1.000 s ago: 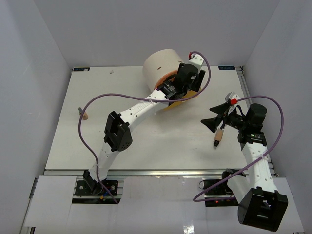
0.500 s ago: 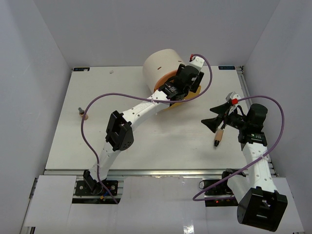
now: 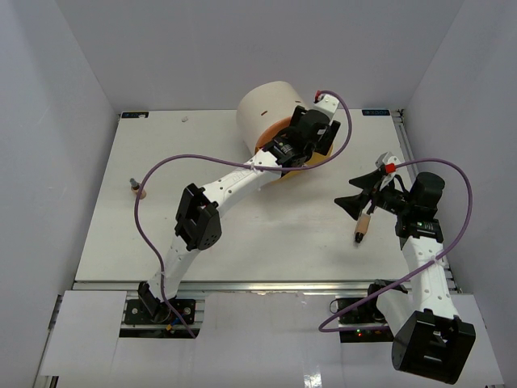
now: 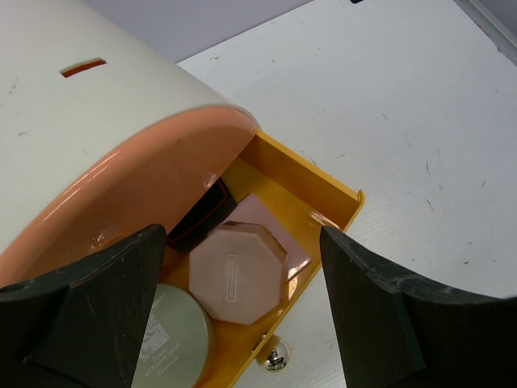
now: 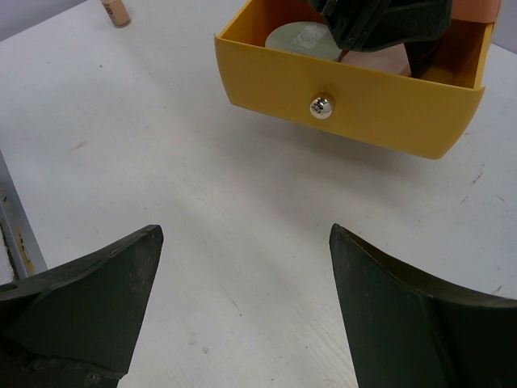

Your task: Organize the makeup

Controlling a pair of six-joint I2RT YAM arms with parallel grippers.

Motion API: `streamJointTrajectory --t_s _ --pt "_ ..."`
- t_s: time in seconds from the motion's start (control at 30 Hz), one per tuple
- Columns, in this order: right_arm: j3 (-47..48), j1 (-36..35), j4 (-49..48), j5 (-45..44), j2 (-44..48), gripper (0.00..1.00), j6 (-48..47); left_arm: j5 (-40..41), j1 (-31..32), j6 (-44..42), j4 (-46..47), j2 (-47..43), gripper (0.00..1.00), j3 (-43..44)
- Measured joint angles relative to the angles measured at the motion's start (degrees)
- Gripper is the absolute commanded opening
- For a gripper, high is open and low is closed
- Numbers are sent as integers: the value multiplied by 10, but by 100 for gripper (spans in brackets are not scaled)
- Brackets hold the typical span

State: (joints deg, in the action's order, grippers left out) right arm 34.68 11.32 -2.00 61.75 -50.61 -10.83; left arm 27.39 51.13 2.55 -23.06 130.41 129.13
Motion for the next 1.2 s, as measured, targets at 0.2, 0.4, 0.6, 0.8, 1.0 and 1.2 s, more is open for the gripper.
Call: streamJointTrajectory --t_s 0.2,0.4,0.6,0.8,1.0,1.2 --pt "0 6 -1 2 0 93 0 -16 1 11 -1 -2 82 -12" --pt "-14 8 -1 22 5 72 -26 -78 8 40 -8 -86 70 -82" --pt "-12 6 71 71 4 53 -166 -198 -13 113 33 -331 54 -301" --pt "98 -52 289 68 -64 47 -513 -326 -198 185 80 -603 52 -558" --pt "216 -203 371 -74 -171 34 -710 -384 -291 194 68 -700 53 -718" --pt "278 -290 396 -203 -299 13 -780 -384 -301 182 52 -755 54 -822"
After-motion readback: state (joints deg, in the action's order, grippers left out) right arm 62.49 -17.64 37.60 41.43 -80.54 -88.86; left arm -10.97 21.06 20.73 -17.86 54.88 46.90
